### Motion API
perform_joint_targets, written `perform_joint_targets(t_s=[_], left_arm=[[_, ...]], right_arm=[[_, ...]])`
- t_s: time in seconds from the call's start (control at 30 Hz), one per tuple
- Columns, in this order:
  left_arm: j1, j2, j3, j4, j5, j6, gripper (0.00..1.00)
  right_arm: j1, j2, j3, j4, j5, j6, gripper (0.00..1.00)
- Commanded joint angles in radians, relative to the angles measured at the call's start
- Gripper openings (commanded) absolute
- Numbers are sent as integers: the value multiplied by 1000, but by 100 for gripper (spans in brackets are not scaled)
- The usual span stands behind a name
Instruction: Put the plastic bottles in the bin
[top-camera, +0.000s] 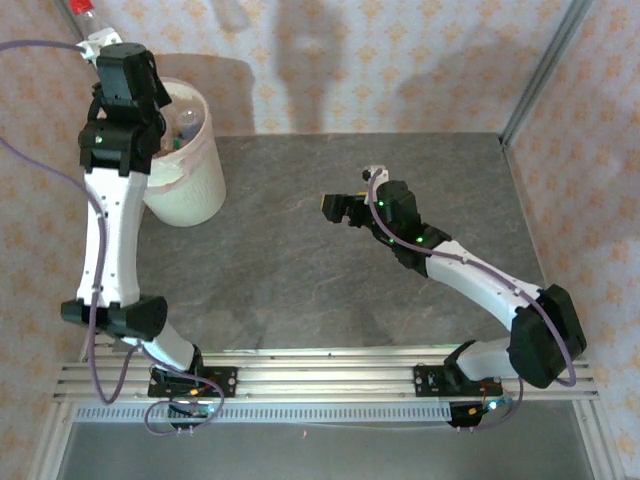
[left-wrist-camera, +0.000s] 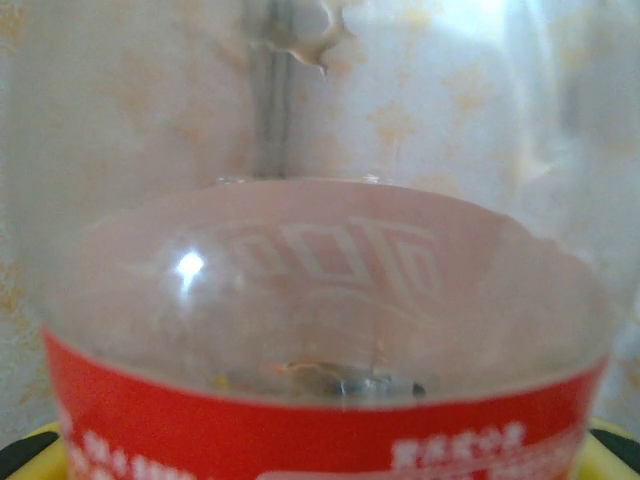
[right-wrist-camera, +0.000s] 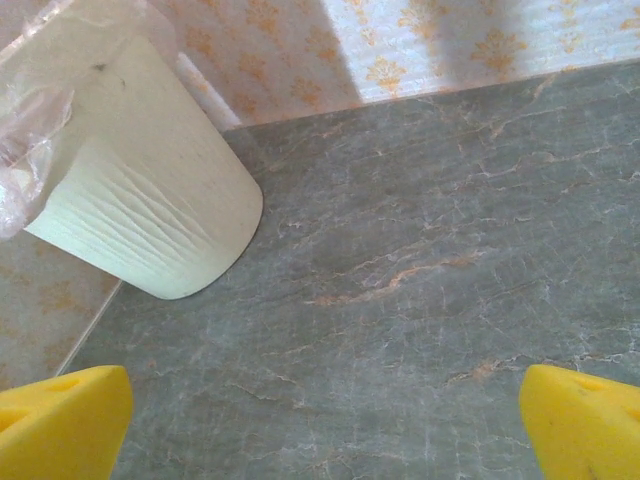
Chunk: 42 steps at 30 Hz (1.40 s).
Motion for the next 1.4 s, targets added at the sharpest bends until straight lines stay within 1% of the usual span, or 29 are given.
perform_joint_targets(t_s=[0.0, 0.1, 0.23, 0.43, 0.53, 0.67, 0.77, 0.9, 1.03, 1.07, 1.1, 1.13, 1.17, 1.2, 1.23, 1.3, 1.37], left_arm=[[48, 68, 63, 85, -7, -54, 38], [86, 121, 77, 130, -61, -92, 38], [136, 178, 76, 127, -53, -235, 38], [144, 237, 59, 148, -102, -358, 37], [145, 243, -1, 150, -117, -405, 38], [147, 235, -128, 188, -134, -444, 38], [150, 246, -180, 185, -119, -460, 39], [150, 275, -187, 139, -75, -438, 43], [151, 345, -163, 63, -39, -403, 46], [151, 361, -143, 37, -37, -396, 47], [152, 377, -115, 10, -24, -385, 52], [153, 388, -89, -10, -11, -376, 60], [154, 400, -54, -22, 16, -352, 71], [154, 412, -7, -47, 39, -335, 80], [154, 422, 31, -63, 60, -321, 86], [152, 438, 134, -112, 91, -294, 92], [153, 440, 209, -144, 112, -260, 95]], right_arm=[[6, -6, 31, 9, 20, 8, 99], [5, -30, 31, -17, 28, -3, 99], [5, -79, 13, -40, 60, -13, 99], [5, -117, 25, -84, 71, -12, 99], [5, -131, 18, -78, 84, -4, 99], [5, -134, 20, -80, 84, 5, 99], [5, -134, 27, -92, 84, 3, 99], [5, -140, 28, -99, 90, 5, 99], [5, -144, 17, -98, 98, 11, 99], [5, -143, 15, -97, 98, 13, 99], [5, -142, 14, -97, 97, 12, 99], [5, -142, 14, -98, 97, 12, 99], [5, -142, 14, -101, 96, 11, 99], [5, -142, 13, -101, 98, 10, 99], [5, -143, 13, -101, 99, 8, 99], [5, -145, 10, -103, 106, 9, 99], [5, -143, 6, -98, 109, 9, 99]])
